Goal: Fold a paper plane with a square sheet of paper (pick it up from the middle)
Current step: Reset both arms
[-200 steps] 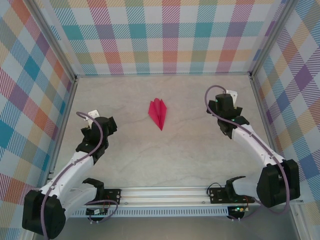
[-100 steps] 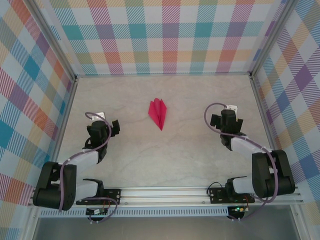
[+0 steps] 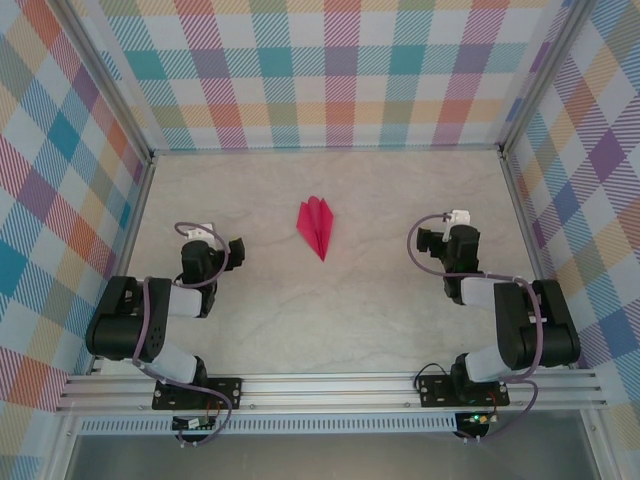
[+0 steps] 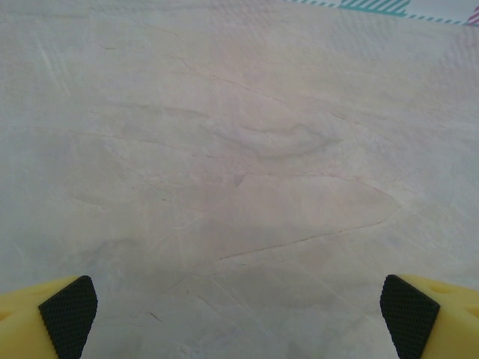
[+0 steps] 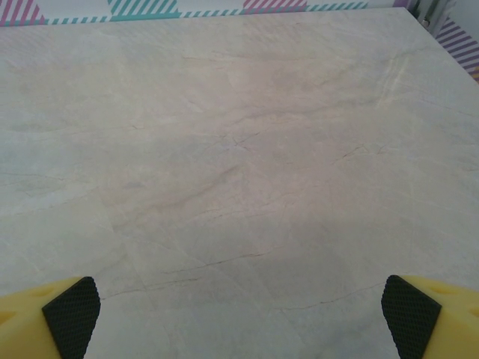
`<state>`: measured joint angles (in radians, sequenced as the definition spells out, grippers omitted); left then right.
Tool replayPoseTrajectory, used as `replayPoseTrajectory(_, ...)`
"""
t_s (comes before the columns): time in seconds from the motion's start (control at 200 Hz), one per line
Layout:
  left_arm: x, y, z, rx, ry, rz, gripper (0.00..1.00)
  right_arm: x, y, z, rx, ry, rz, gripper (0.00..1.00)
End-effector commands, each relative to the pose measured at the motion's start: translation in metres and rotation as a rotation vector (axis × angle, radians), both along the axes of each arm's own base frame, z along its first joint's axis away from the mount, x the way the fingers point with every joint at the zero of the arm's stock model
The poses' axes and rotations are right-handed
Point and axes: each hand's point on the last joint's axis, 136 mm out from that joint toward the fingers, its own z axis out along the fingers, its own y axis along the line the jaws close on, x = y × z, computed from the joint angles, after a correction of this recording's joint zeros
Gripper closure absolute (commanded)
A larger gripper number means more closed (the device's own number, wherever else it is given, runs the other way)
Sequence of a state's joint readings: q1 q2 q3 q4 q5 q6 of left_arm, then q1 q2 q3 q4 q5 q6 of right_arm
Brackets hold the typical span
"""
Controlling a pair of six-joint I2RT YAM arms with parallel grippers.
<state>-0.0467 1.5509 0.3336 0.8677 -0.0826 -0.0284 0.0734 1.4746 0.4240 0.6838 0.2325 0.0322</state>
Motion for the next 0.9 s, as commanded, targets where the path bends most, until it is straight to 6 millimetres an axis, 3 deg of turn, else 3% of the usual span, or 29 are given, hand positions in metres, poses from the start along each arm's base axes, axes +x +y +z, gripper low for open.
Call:
replayPoseTrajectory(0.0, 0.012, 0.004, 0.018, 0.001, -0.076, 0.002, 0.0, 0.006, 0.008, 0.011, 0.028, -0.082, 0.06, 0.0)
replayPoseTrajectory(0.355, 0.018, -0.002, 0.014, 0.036, -0.024, -0.016, 0.0, 0.007, 0.005, 0.005, 0.044, -0.076, 0.062, 0.0)
replayPoseTrajectory(0.43, 0.021, -0.014, 0.014, 0.032, -0.01, -0.084, 0.0, 0.007, 0.005, 0.005, 0.044, -0.075, 0.062, 0.0)
replayPoseTrajectory(0.895, 0.021, -0.013, 0.012, 0.041, -0.003, -0.077, 0.0, 0.007, 0.005, 0.005, 0.044, -0.077, 0.061, 0.0)
